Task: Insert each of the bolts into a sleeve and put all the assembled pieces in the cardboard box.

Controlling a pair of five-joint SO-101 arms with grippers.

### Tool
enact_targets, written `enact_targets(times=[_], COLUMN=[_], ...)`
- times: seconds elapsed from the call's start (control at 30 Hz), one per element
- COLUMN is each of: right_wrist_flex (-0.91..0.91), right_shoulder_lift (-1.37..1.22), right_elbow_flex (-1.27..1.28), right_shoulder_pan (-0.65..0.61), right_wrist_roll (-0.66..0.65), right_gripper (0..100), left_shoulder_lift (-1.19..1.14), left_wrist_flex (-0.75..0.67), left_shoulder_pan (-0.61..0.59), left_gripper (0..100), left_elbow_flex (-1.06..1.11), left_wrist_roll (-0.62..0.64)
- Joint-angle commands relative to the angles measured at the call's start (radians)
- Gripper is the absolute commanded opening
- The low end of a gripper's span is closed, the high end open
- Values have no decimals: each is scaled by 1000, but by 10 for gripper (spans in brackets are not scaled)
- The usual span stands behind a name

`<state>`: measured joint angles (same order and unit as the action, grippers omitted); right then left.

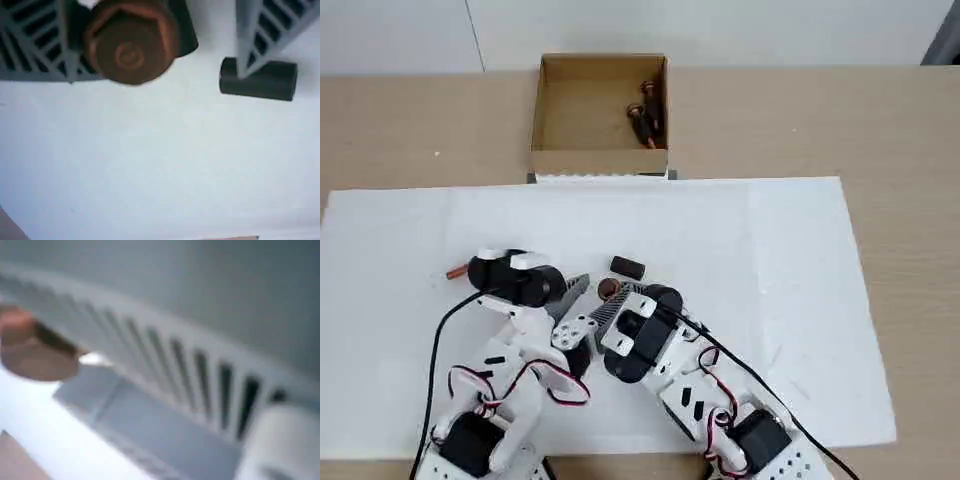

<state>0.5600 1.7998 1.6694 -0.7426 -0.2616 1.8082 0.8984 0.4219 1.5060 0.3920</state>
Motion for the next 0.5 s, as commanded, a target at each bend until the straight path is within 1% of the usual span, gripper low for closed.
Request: enact_targets(times=[0.0, 0.2, 0.27, 0.37, 0.43, 0.47], right_wrist_flex=[-31, -31, -31, -25, -24, -24], right_shoulder_lift=[15, 15, 15, 15, 15, 15], right_elbow_flex=[8, 9, 9, 9, 9, 9], right_shoulder_pan=[7, 12, 12, 15, 36, 54], right_wrist_roll=[-6, -3, -3, -3, -2, -2], right_gripper=[3, 3, 3, 3, 3, 3], left_shoulder_lift=[3, 3, 3, 6, 6, 6], left_wrist_flex=[3, 9, 9, 5, 6, 5], left_shoulder_pan=[-5, -8, -8, -8, -8, -20], left_gripper=[202, 194, 139, 3, 18, 7], left_elbow_flex=[-97, -177, -191, -188, -185, -185], left_wrist_roll=[-9, -9, -11, -18, -55, -78])
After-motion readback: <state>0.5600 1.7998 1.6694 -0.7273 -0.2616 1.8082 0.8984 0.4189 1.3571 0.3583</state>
